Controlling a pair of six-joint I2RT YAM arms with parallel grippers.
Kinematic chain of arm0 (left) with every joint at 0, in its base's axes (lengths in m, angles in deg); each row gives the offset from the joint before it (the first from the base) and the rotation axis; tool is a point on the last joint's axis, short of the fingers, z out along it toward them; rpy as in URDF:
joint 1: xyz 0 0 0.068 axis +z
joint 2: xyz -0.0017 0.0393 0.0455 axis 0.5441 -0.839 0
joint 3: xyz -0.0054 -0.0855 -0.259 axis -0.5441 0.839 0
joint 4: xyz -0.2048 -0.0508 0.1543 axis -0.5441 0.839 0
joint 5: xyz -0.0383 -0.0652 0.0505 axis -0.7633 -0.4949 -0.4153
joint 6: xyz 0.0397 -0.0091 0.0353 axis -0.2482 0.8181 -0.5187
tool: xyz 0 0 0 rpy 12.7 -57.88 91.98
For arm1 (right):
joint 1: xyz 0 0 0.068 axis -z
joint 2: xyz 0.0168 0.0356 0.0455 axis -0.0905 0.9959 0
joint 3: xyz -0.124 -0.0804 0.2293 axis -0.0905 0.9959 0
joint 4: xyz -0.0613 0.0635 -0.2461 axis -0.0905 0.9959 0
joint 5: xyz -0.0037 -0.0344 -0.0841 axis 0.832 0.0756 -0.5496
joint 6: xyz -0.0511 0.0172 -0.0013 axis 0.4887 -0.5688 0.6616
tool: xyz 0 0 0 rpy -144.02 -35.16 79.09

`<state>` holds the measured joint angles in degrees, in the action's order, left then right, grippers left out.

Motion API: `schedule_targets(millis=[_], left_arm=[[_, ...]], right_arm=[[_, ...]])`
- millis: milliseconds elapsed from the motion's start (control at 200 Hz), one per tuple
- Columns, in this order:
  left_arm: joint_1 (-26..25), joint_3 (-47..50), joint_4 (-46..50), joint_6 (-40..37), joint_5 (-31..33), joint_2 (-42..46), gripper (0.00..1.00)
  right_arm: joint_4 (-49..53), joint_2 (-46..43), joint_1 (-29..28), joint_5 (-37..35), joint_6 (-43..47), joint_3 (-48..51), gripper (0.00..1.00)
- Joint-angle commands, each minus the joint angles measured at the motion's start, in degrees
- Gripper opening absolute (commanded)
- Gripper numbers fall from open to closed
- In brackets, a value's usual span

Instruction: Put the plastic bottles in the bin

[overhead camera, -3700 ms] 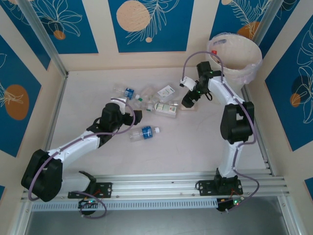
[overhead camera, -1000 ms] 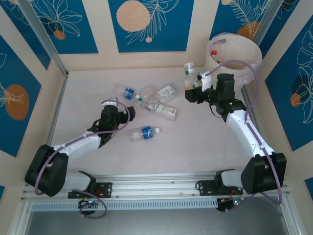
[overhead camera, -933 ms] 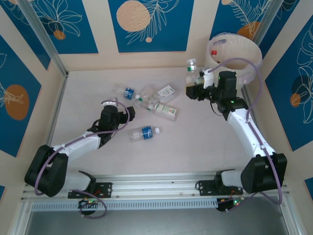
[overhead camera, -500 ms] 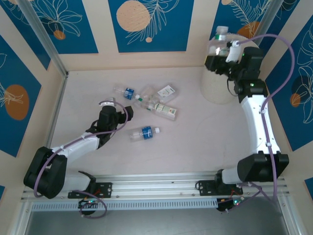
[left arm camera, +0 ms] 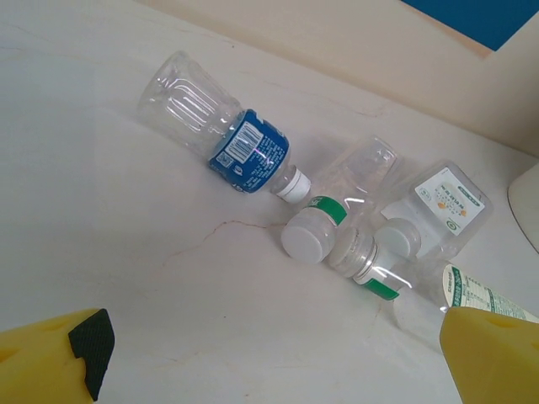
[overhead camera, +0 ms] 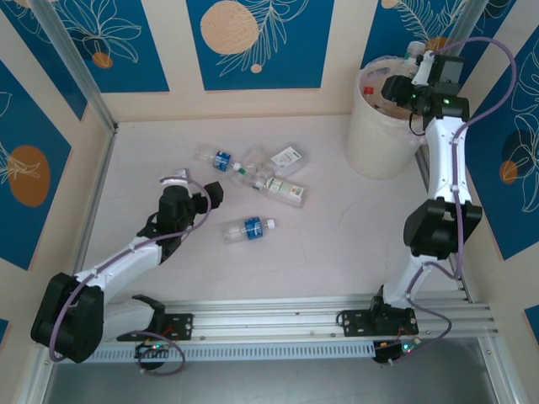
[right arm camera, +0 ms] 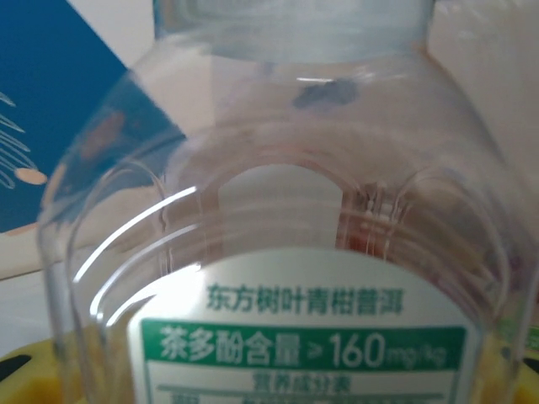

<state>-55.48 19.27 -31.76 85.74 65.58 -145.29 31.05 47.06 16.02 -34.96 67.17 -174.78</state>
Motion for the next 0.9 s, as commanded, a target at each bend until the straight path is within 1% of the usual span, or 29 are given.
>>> schedule_targets(millis=[0, 55, 165, 195, 260, 325, 465, 575, 610, 720, 815, 895], left_arm=[[1.03, 1.2, -1.42, 0.21, -1.21, 1.5, 1.0], [1.21, 1.34, -1.14, 0.16, -1.14, 1.94, 1.0], [1.6, 1.6, -0.94, 0.06, -0.77, 2.68, 1.0], [1.64, 1.66, -0.86, 0.05, -0.69, 2.86, 1.0], [1.97, 1.57, -0.61, -0.19, -0.84, 3.0, 1.0], [2.07, 1.51, -0.32, -0.48, -1.41, 3.15, 1.0], [2.4, 1.05, 0.42, -2.48, -4.28, 2.91, 1.0], [2.47, 0.52, 0.82, -4.1, -6.31, 2.54, 1.0], [2.46, 0.45, 0.83, -4.72, -6.81, 2.48, 1.0], [2.48, -0.14, 1.26, -6.59, -8.41, 2.24, 1.0], [2.48, -0.29, 1.19, -9.75, -10.51, 1.9, 1.0], [2.48, -0.56, 1.06, -13.31, -14.46, 0.86, 1.0]], right_arm=[[5.64, 3.89, -0.1, 0.08, -2.03, -6.43, 0.36], [7.08, 6.32, -0.27, 1.94, -2.62, -8.91, 0.37], [7.16, 8.63, -1.04, 6.09, -3.02, -11.1, 0.45], [6.77, 9.03, -1.24, 6.64, -3.08, -11.29, 0.49], [6.48, 9.61, -1.68, 6.68, -3.45, -11.96, 0.63], [6.36, 9.73, -1.69, 6.77, -4.09, -12.82, 0.74], [4.2, 8.21, -1.66, 8.75, -4.45, -12.43, 0.87], [3.35, 6.55, -1.67, 7.17, -4.38, -11.29, 0.91], [2.74, 5.93, -1.6, 6.63, -4.25, -10.44, 1.0], [0.03, 3.6, -1.6, 5.43, -4.03, -7.1, 0.99], [-1.72, 1.39, -1.56, 5.95, -3.9, -4.54, 0.99], [-2.88, -0.3, -1.5, 6.83, -4.15, -2.58, 0.99]])
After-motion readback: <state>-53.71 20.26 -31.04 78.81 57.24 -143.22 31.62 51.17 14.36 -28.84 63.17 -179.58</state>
